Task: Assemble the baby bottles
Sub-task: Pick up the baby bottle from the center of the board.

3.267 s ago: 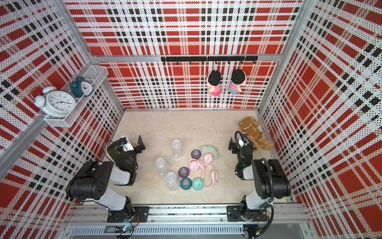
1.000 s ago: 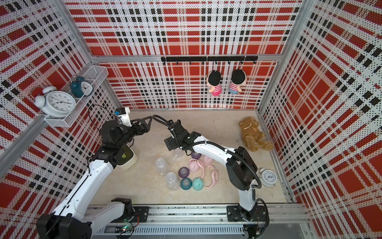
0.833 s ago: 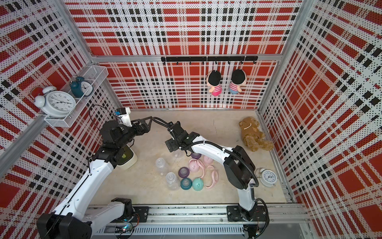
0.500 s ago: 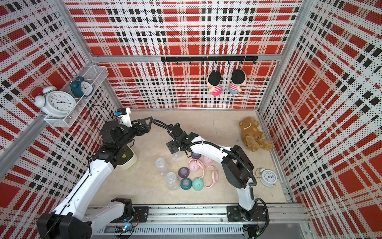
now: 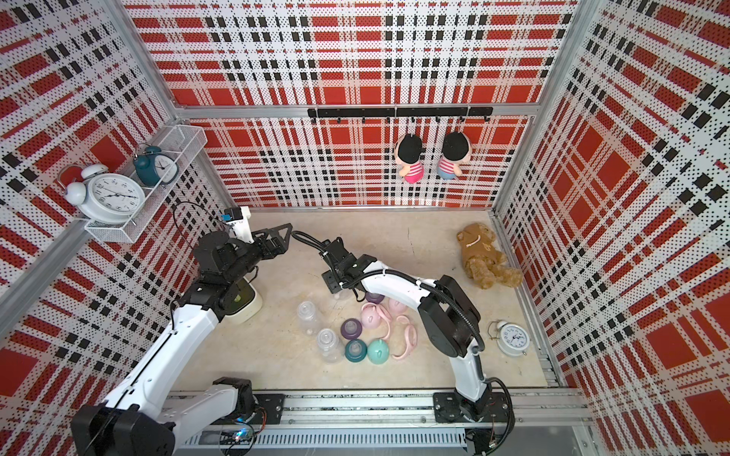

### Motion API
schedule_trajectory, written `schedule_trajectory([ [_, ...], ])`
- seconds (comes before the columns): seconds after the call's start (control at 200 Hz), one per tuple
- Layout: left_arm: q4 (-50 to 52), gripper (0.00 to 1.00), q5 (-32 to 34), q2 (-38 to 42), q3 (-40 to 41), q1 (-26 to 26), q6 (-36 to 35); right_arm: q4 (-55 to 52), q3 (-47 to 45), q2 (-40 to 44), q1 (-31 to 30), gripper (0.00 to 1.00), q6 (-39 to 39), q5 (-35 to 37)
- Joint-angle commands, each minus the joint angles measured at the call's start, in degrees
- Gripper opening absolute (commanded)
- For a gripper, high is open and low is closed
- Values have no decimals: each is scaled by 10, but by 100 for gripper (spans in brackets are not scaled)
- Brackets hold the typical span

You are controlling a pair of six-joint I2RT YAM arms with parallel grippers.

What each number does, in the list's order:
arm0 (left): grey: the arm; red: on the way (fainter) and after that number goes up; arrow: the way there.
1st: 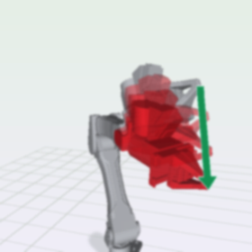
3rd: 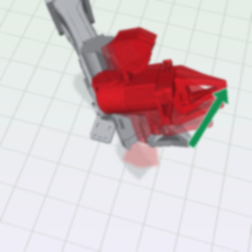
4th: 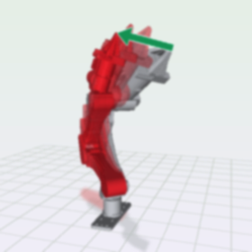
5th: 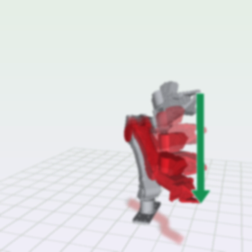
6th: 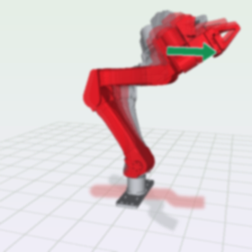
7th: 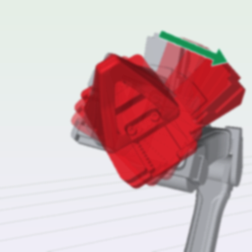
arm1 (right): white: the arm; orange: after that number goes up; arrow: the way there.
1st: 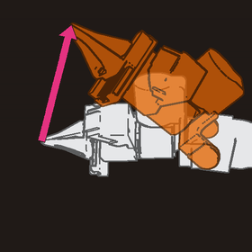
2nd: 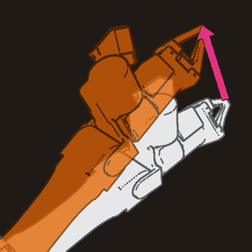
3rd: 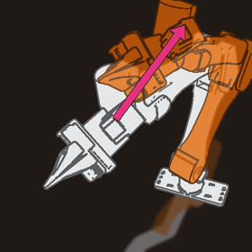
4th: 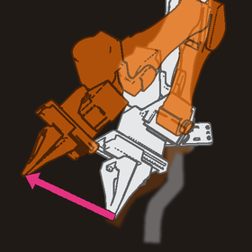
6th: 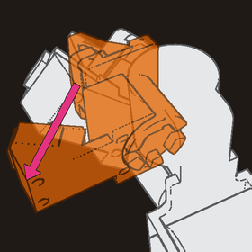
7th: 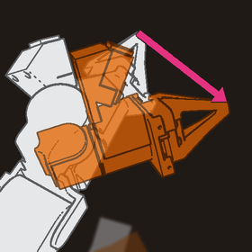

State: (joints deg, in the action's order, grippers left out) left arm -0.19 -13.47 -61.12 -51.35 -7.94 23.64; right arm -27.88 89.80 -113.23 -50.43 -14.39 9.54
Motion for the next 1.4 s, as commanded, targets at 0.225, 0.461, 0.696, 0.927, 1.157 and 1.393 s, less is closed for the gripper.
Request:
schedule_trajectory([
  [0.225, -62, 98, 122, -2, 13, -138, -48, -8, -51, 115, 62, 53, 20, -34],
  [0.461, -139, 98, 131, -7, 56, -197, -88, -35, -67, 167, 123, 53, 37, -79],
  [0.696, -184, 98, 13, -26, 99, -205, -163, -84, -22, 172, 171, 54, 55, -169],
  [0.927, -258, 98, -59, -21, 154, -220, -237, -181, 73, 145, 171, 55, 59, -180],
  [1.157, -288, 98, -66, -24, 176, -253, -266, -190, 73, 170, 163, 55, 25, -209],
  [1.393, -304, 98, -50, -14, 221, -276, -324, -182, 55, 210, 145, 56, 4, -227],
])
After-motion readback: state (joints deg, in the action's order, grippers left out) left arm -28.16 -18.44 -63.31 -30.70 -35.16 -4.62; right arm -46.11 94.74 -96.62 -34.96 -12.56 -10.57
